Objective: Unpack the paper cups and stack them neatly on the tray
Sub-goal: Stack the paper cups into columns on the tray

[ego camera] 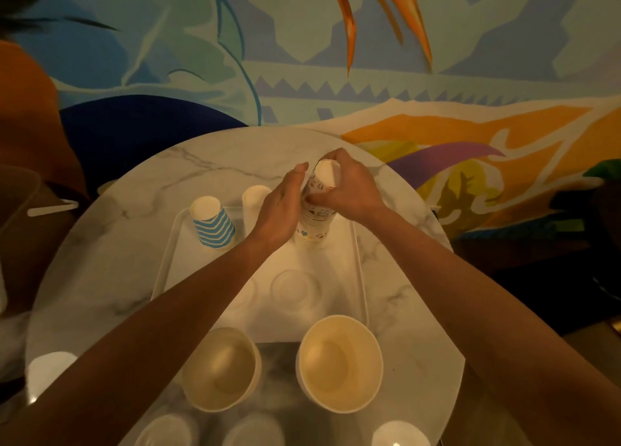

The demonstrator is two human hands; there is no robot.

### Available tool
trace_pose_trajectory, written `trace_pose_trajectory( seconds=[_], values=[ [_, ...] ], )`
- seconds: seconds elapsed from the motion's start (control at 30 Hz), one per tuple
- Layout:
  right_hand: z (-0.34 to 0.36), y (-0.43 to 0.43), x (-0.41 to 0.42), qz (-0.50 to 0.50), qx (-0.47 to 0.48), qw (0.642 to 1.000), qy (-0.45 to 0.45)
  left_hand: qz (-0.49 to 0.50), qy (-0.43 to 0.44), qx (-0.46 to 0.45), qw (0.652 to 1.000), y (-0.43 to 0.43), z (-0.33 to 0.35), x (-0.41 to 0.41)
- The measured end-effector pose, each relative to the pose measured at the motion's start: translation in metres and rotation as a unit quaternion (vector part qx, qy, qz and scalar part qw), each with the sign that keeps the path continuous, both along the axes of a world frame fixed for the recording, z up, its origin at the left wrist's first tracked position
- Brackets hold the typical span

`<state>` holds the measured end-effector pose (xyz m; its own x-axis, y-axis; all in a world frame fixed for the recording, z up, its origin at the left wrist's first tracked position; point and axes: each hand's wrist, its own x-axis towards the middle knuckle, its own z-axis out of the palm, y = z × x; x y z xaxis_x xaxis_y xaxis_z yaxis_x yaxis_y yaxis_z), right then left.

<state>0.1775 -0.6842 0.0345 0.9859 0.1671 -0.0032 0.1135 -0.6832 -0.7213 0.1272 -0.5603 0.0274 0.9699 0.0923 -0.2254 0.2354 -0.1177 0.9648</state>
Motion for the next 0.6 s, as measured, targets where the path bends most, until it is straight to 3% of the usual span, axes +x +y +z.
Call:
trace_pose_trajectory(
  seconds=[0.2, 0.37, 0.6],
  values=[
    [-0.012, 0.013, -0.008, 0.045, -0.102, 0.993, -0.026, 0.029, 0.031, 0.002, 0.999, 0.002, -0.008, 0.003],
    [-0.015, 0.015, -0.008, 0.019, -0.099, 0.995, -0.025, 0.026, 0.052, 0.013, 0.998, 0.004, -0.008, 0.004],
    [0.004, 0.014, -0.021, 0.008, -0.09, 0.993, -0.075, 0.083, -0.013, 0.048, 0.995, 0.02, 0.001, -0.011]
  ],
)
